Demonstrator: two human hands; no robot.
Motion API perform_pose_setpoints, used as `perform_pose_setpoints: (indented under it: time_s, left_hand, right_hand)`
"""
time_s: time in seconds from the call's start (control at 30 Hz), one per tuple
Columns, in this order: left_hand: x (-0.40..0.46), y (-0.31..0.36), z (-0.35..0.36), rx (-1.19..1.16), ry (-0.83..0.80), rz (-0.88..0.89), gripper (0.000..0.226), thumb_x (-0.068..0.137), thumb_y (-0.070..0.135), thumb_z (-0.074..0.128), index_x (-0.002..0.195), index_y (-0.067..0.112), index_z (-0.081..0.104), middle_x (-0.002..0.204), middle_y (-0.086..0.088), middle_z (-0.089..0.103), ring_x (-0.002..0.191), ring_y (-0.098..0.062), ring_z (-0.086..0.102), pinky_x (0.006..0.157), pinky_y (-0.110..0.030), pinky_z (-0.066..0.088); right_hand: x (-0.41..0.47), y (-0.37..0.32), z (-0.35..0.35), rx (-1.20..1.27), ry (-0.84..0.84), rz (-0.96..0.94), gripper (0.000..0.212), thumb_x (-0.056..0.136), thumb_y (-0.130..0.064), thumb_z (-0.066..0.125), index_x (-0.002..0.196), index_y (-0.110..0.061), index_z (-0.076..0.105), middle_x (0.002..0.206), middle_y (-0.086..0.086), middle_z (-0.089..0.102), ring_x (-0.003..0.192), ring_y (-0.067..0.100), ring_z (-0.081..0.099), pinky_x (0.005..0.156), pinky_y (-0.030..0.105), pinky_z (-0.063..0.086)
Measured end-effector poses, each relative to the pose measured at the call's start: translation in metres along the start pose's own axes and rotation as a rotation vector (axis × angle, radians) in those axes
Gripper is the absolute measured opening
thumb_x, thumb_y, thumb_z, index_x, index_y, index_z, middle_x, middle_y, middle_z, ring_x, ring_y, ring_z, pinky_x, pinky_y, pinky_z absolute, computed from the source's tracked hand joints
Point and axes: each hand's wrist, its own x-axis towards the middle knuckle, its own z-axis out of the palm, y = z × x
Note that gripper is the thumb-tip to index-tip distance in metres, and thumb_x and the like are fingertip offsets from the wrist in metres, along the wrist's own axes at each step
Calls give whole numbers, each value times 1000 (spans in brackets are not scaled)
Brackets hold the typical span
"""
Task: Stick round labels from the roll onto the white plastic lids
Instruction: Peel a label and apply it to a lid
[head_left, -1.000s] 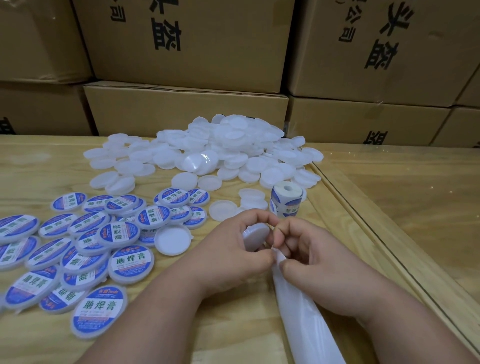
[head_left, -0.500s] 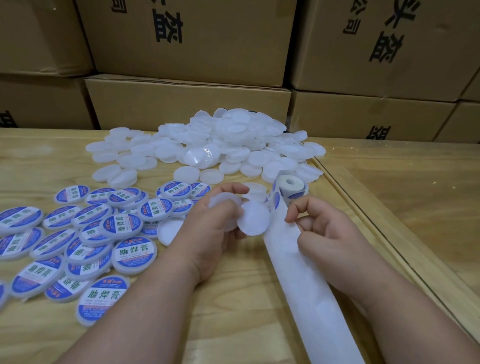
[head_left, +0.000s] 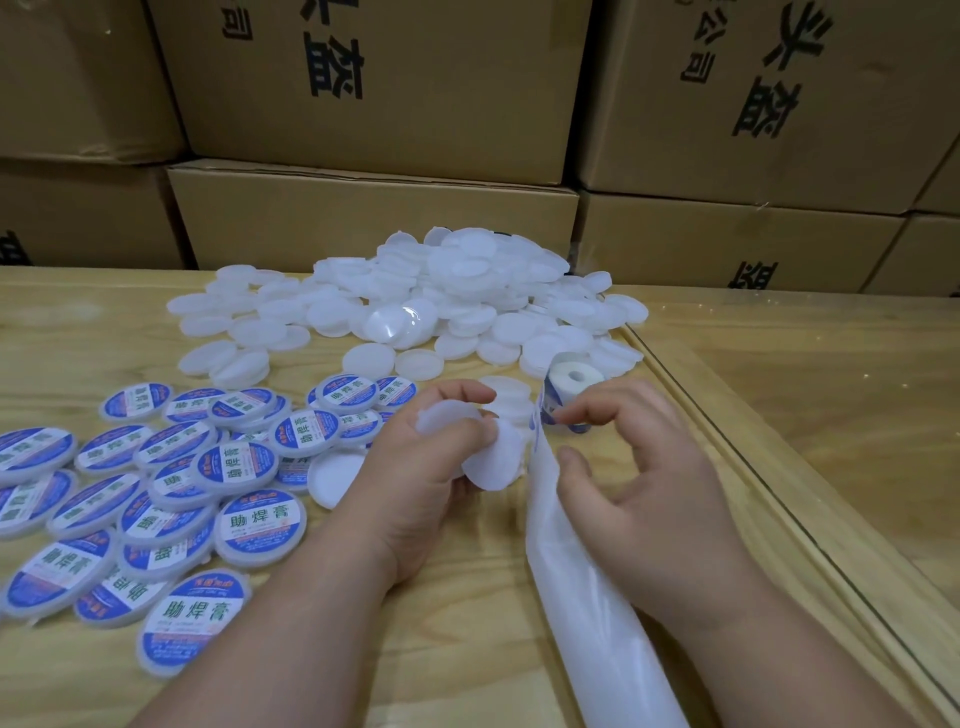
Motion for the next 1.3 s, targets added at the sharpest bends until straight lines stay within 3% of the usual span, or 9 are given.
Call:
perform_pose_setpoints:
  time_s: [0.2, 0.37, 0.53, 0.73, 0.93, 1.07, 1.17, 1.23, 1.3]
  left_hand:
    - [2, -3, -2, 33, -43, -10, 28, 64, 20, 70, 89, 32, 74, 85, -3, 67, 76, -21, 62, 68, -35, 48]
    - [3, -6, -5, 51, -56, -15, 29, 69, 15, 64, 92, 29, 74, 88, -5, 67, 78, -22, 63, 73, -36, 48]
    - [4, -7, -5, 68, -85, -19, 32, 65, 18, 64, 94, 28, 74, 85, -4, 68, 83, -29, 63, 72, -37, 48]
    - [4, -7, -5, 127, -102, -6, 39, 56, 29, 67, 94, 30, 73, 80, -1, 66, 80, -22, 62, 66, -32, 46]
    - [5, -9, -7, 121, -104, 3, 37, 58, 27, 67, 94, 29, 74, 83, -4, 66, 80, -24, 62, 78, -40, 46]
    - [2, -6, -5, 34, -157, 17, 30, 64, 35, 68, 92, 25, 75, 82, -9, 63, 67, -24, 56, 61, -29, 47]
    - [1, -2, -4, -68, -168, 0, 39, 72, 47, 59, 96, 19, 70, 85, -15, 64, 56, -26, 50, 51, -31, 35]
    - [1, -2, -4, -112, -161, -22, 35, 76, 39, 46, 99, 17, 60, 84, -20, 64, 51, -26, 48, 50, -34, 20]
    - [2, -4, -4, -102, -151, -21, 31, 75, 30, 38, 99, 17, 53, 80, -21, 66, 49, -25, 49, 49, -34, 15]
  right_hand:
    - [-2, -3, 10, 46, -72, -73, 30, 81, -9, 69, 99, -34, 69, 101, -18, 58, 105, 16, 61, 91, 30, 46]
    - [-2, -4, 10, 6, -94, -82, 14, 81, -19, 68, 89, -30, 72, 93, -16, 57, 101, 13, 58, 87, 25, 44]
    - [-2, -2, 7, 36, -93, -73, 25, 82, -12, 70, 98, -32, 74, 97, -17, 56, 101, 16, 60, 86, 20, 44]
    - [-2, -3, 7, 61, -129, -68, 26, 83, -10, 69, 96, -32, 75, 92, -14, 57, 95, 17, 61, 81, 20, 44]
    - [-2, -1, 5, 25, -146, -1, 14, 81, -18, 71, 86, -30, 74, 90, -14, 55, 93, 17, 61, 77, 18, 42]
    - [-2, -3, 4, 39, -135, 23, 15, 79, -15, 70, 82, -29, 71, 90, -12, 56, 92, 17, 61, 76, 16, 42]
    - [-3, -9, 4, 56, -63, 35, 16, 76, -14, 71, 77, -29, 69, 92, -11, 58, 96, 18, 61, 83, 18, 43]
    - [-3, -13, 4, 92, -8, 88, 11, 75, -19, 71, 74, -30, 68, 98, -12, 58, 106, 16, 59, 87, 23, 44]
    - [-1, -14, 4, 238, 16, 231, 2, 73, -28, 69, 75, -27, 68, 108, -17, 60, 118, 10, 56, 93, 22, 42]
